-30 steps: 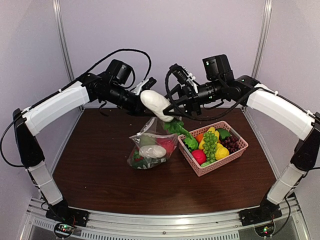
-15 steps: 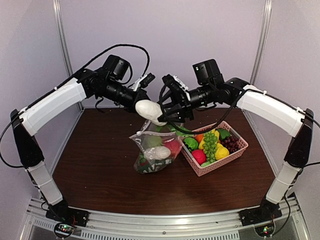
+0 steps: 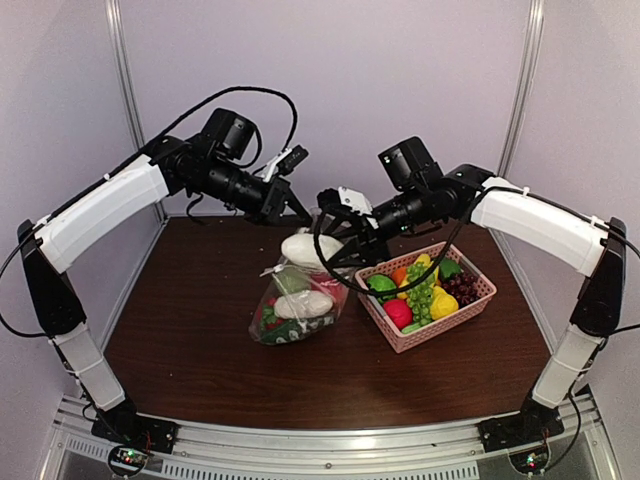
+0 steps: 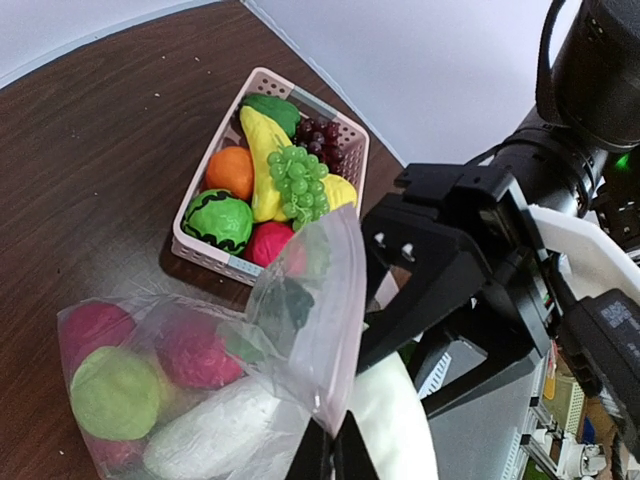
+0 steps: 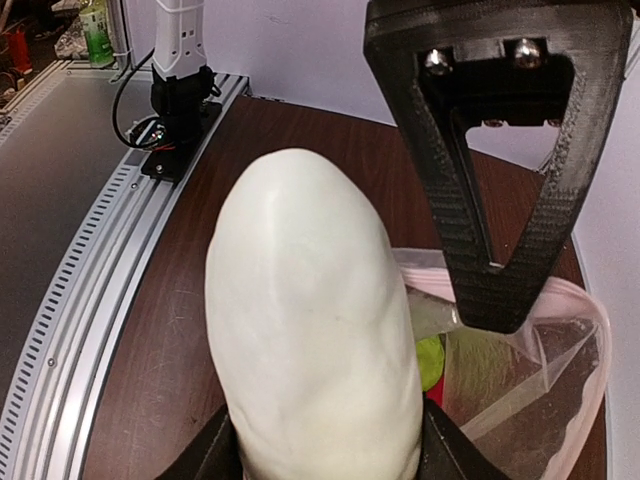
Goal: Place the food in the zip-top bag and seal the zipper
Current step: Place the fake vegetable in the zipper food storage bag.
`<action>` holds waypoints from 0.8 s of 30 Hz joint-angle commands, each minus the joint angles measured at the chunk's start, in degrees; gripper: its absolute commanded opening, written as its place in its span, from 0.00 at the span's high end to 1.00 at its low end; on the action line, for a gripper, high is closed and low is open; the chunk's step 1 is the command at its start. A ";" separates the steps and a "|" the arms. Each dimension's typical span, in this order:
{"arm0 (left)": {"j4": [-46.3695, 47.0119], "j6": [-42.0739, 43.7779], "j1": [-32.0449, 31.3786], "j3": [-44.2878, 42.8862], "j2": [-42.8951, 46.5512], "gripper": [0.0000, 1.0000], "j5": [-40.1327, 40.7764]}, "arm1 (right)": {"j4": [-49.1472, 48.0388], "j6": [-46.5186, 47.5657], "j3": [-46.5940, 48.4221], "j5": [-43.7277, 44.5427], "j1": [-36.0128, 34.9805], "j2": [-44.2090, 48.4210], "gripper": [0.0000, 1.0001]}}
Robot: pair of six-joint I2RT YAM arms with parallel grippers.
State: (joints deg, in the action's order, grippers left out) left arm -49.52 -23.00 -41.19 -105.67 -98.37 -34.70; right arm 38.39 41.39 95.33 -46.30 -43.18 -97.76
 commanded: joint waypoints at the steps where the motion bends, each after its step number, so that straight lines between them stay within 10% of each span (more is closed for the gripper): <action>1: 1.77 1.19 0.32 -0.85 2.11 1.00 -1.75 | 0.37 -4.27 1.14 11.85 0.12 0.85 0.57; 11: 1.74 0.37 0.32 0.10 1.75 1.00 0.44 | -4.27 -14.68 1.22 16.81 0.13 5.89 0.20; 22: -0.85 -1.54 1.46 -2.94 -1.87 1.00 3.96 | -1.81 -13.98 -0.53 12.46 -1.86 10.70 0.15; 24: -0.49 -1.84 1.42 -3.37 -2.17 1.00 3.32 | 0.83 -10.24 0.03 14.97 -4.00 9.54 0.28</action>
State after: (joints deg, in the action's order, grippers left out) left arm -51.92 -23.68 -40.18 -106.65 -99.29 -30.79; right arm 35.33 27.20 95.74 -33.21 -44.05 -86.02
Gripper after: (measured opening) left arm 0.017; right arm 0.822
